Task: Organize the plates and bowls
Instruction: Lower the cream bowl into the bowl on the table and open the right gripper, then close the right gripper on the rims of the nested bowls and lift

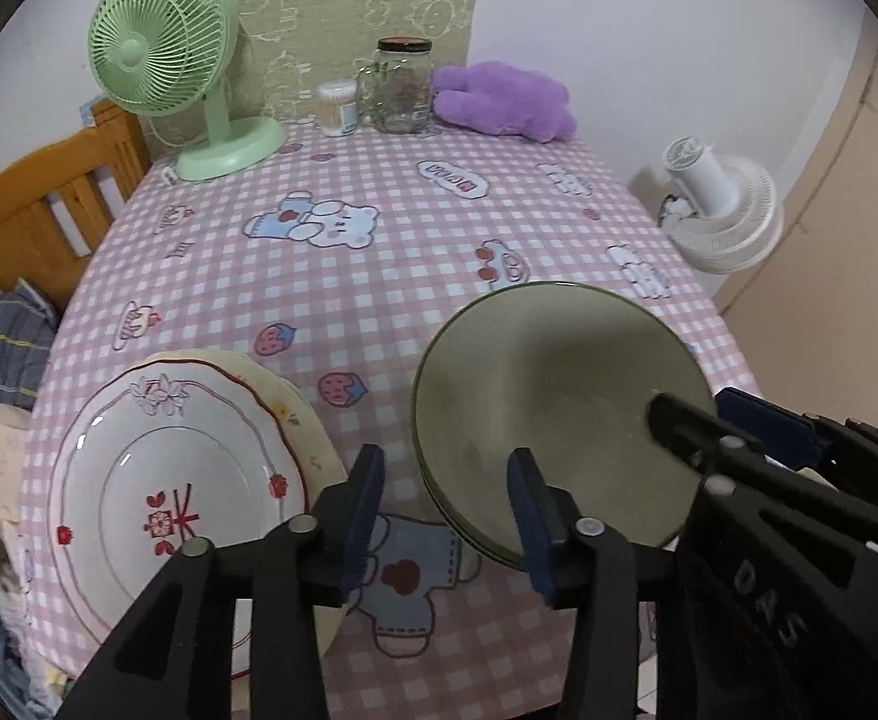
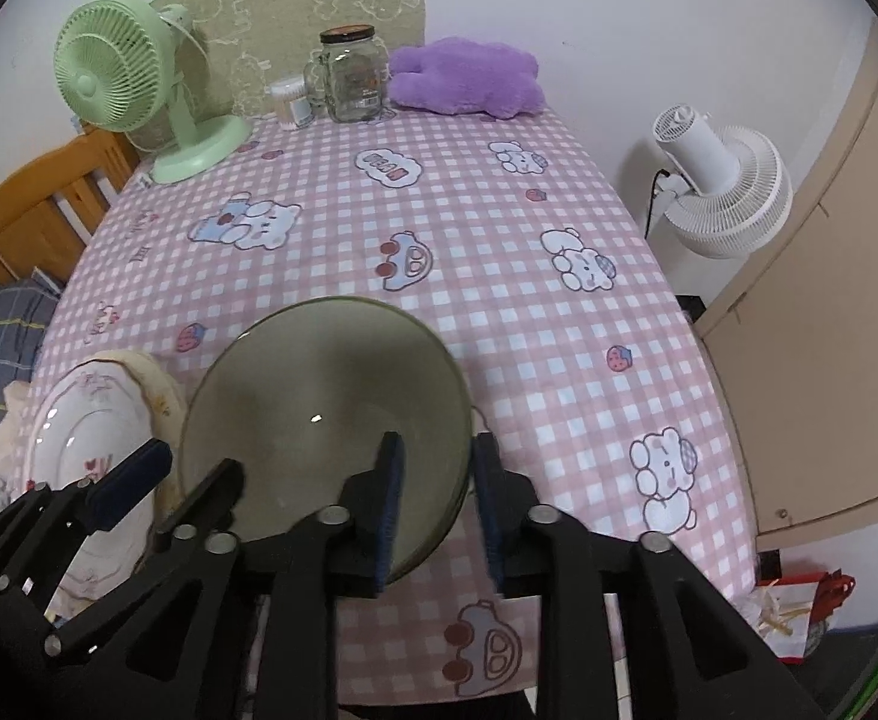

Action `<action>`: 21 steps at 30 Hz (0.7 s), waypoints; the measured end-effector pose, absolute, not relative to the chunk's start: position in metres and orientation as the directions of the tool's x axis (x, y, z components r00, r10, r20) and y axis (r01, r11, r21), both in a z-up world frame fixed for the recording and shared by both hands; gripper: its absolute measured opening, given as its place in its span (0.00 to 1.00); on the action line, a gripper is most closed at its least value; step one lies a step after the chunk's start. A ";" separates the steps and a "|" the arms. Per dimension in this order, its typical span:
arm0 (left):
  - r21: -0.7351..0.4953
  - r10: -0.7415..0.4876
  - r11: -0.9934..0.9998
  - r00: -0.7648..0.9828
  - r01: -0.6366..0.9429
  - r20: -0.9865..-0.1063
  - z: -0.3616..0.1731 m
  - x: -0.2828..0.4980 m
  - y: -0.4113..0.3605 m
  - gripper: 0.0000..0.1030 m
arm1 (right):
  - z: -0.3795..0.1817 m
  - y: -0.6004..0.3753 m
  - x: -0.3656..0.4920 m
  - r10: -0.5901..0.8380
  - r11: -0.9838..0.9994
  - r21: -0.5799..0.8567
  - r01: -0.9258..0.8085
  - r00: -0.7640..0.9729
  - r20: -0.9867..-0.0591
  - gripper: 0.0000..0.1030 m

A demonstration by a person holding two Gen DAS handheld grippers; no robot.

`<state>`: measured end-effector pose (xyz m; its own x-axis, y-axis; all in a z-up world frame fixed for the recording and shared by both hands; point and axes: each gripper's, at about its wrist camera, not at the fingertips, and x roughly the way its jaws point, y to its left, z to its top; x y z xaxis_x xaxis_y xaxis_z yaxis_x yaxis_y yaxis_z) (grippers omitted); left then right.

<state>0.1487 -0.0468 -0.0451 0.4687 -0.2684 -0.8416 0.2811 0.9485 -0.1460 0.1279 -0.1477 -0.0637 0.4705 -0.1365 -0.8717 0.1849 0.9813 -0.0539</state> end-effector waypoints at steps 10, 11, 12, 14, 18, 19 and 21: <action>-0.249 -0.347 0.931 0.435 0.266 -0.831 -0.056 0.165 -0.039 0.75 | -0.056 -0.142 0.130 -0.115 0.986 -0.037 0.162 0.502 -0.857 0.59; -0.257 -0.350 0.931 0.429 0.260 -0.833 -0.059 0.168 -0.040 0.76 | -0.056 -0.143 0.131 -0.117 0.987 -0.041 0.158 0.504 -0.856 0.60; -0.262 -0.352 0.930 0.424 0.256 -0.834 -0.061 0.170 -0.041 0.76 | -0.057 -0.144 0.133 -0.118 0.987 -0.046 0.152 0.506 -0.854 0.61; -0.264 -0.351 0.931 0.418 0.251 -0.838 -0.065 0.174 -0.044 0.76 | -0.061 -0.146 0.139 -0.103 0.990 -0.040 0.134 0.504 -0.857 0.67; -0.272 -0.351 0.931 0.398 0.243 -0.848 -0.075 0.185 -0.052 0.77 | -0.071 -0.155 0.152 -0.073 0.993 -0.016 0.120 0.489 -0.869 0.71; -0.272 -0.349 0.932 0.394 0.238 -0.850 -0.078 0.187 -0.054 0.77 | -0.074 -0.157 0.155 -0.066 0.993 -0.009 0.119 0.481 -0.874 0.71; -0.283 -0.352 0.932 0.383 0.227 -0.854 -0.084 0.191 -0.056 0.77 | -0.080 -0.163 0.161 -0.045 0.993 0.011 0.117 0.464 -0.885 0.71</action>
